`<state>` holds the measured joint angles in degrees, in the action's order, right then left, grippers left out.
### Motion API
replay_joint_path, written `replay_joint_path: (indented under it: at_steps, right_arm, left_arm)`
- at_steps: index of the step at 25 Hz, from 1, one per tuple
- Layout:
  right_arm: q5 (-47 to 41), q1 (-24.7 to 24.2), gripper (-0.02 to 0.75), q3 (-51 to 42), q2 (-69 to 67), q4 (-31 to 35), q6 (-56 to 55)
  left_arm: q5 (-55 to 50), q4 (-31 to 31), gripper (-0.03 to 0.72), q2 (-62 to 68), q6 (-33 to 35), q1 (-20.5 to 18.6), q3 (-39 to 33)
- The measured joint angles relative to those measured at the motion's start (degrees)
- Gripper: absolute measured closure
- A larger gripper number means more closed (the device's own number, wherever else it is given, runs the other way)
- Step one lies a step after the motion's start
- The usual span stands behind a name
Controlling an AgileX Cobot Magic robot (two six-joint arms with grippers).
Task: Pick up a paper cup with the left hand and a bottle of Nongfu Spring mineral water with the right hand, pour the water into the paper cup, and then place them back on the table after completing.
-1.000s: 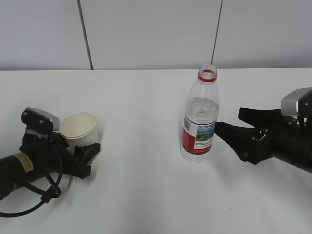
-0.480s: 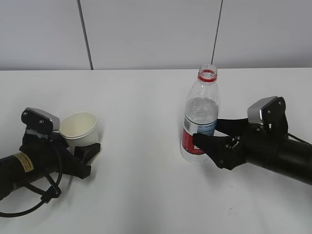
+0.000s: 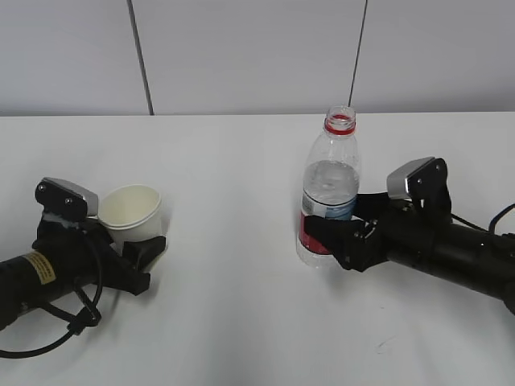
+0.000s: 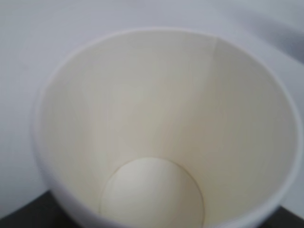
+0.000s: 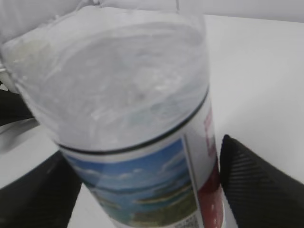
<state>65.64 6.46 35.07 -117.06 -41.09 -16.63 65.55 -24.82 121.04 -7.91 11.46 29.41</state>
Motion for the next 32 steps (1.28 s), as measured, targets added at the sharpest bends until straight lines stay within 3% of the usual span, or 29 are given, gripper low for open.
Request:
replay_joint_path:
  at_steps: [13, 25, 32]
  right_arm:
    - [0.1, 0.3, 0.079, 2.2, -1.6, 0.1, 0.0]
    - [0.1, 0.3, 0.29, 2.4, -1.6, 0.5, 0.0]
    - [0.1, 0.3, 0.311, 2.4, -1.6, 0.5, 0.0]
  left_arm:
    - [0.0, 0.1, 0.255, 0.0, 0.0, 0.0, 0.0]
    - [0.0, 0.1, 0.255, 0.0, 0.0, 0.0, 0.0]
    - [0.0, 0.0, 0.256, 0.0, 0.0, 0.0, 0.0]
